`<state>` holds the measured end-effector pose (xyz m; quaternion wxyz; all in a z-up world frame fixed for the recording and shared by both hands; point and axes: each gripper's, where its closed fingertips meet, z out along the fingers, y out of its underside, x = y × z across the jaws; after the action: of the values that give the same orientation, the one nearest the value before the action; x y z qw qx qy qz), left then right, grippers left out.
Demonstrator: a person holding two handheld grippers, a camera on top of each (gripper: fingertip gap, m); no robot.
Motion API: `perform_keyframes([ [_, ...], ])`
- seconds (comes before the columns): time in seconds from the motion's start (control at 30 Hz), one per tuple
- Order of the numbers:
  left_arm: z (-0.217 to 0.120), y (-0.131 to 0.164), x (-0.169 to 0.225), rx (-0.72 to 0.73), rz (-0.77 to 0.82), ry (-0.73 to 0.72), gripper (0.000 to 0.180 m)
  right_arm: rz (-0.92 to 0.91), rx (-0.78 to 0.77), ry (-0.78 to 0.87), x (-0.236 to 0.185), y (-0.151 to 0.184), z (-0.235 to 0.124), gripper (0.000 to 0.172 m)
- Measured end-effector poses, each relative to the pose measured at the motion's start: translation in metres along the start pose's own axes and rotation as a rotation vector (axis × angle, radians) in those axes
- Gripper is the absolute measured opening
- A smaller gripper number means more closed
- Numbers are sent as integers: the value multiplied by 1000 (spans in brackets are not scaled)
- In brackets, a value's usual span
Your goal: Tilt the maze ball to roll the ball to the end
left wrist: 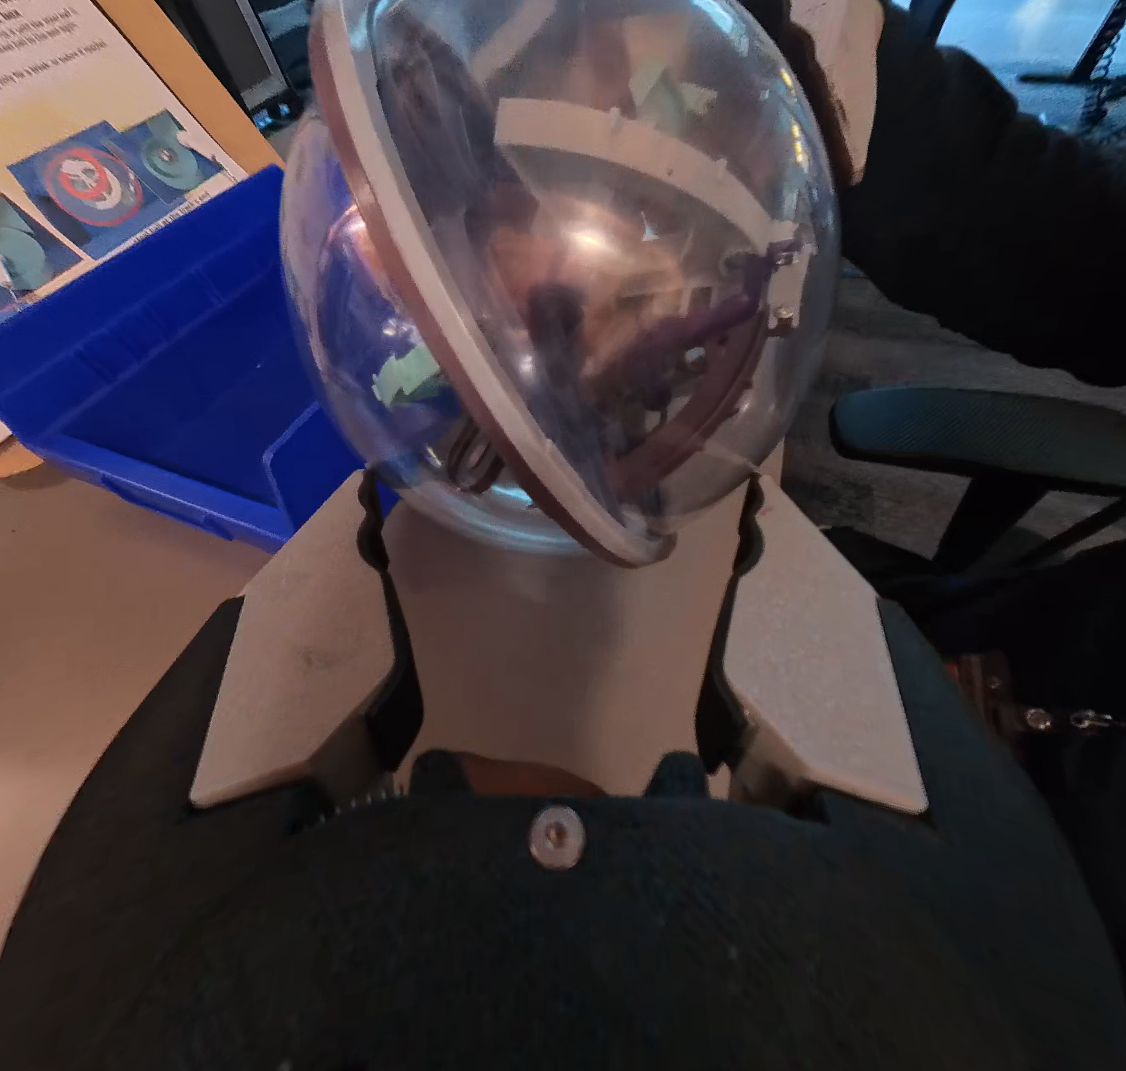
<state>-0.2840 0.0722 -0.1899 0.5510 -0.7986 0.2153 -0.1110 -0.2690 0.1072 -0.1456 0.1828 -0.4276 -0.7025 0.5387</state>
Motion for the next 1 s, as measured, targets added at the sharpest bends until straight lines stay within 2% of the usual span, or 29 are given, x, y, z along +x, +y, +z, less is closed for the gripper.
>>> perform_keyframes([
  [0.17, -5, -16, 2, 67, -13, -15, 114, -24, -103, 45, -8, -22, -4, 150],
  [0.3, -15, -41, 5, 132, -14, -28, 114, -34, -157, 74, -18, -47, -11, 151],
  [0.63, -56, -121, 24, 244, 103, -116, 115, -182, -130, 127, -68, -125, -40, 152],
  [1.0, -82, -165, 49, 277, 216, -176, 115, -314, -116, 177, -113, -163, -61, 152],
])
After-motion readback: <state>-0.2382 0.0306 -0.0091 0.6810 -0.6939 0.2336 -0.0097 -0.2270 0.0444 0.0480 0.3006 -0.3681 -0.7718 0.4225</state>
